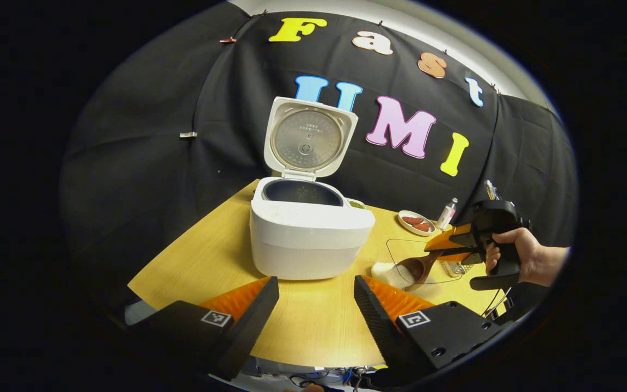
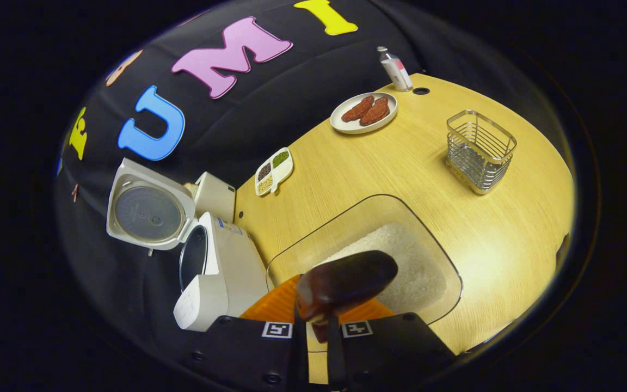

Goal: Close the left gripper, press the button to open the rice cooker; take a wooden spoon from the chopstick holder with the right hand, scoop a spoonful of rice and pour it into the rice cooker, then put the wooden spoon back into the chopstick holder.

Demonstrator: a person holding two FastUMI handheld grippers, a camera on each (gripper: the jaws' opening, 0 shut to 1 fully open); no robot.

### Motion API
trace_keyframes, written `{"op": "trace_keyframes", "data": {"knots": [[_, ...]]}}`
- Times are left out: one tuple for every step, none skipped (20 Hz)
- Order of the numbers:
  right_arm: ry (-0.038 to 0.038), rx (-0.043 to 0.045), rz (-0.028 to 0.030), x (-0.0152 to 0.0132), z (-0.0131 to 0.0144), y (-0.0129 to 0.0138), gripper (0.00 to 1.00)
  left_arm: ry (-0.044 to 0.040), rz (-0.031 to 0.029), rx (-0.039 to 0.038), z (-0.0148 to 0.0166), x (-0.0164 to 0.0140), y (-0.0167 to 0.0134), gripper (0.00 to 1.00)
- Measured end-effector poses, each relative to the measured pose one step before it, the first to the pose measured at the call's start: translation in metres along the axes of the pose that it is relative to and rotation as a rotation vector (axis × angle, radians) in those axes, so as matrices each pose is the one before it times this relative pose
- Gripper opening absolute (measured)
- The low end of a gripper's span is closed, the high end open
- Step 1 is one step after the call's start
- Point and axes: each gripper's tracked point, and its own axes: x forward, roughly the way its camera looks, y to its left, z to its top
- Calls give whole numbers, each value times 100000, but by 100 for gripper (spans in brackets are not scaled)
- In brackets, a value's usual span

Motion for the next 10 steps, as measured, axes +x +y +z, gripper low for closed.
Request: {"op": "trace_keyframes", "data": {"knots": [[-387, 3535, 16, -319, 591, -217, 18, -119, -370, 607, 53, 138, -162, 95], [-332, 3025, 758, -258, 570, -16, 18, -105, -370, 564, 154, 45, -122, 95], [-544, 2622, 647, -329, 511, 29, 18, -68, -201, 448, 16, 40, -146, 95], [-880, 2354, 388, -431, 667, -136, 18, -52, -369, 265, 75, -58, -212, 95], [-899, 2099, 524, -276, 664, 96, 18, -107, -422, 206, 2, 18, -205, 95], [-214, 1677, 791, -354, 440, 200, 18, -178, -332, 225, 82, -47, -116, 95], [-143, 1429, 786, -322, 358, 198, 18, -182, -222, 198, -19, -56, -146, 95], [-323, 1359, 703, -285, 307, 234, 18, -49, -196, 134, 1, -82, -48, 95], [-305, 1280, 716, -237, 380, 315, 18, 14, -65, 49, -106, -123, -38, 95], [-124, 1188, 815, -277, 226, 395, 18, -113, 206, -111, 38, -166, 59, 95]]}}
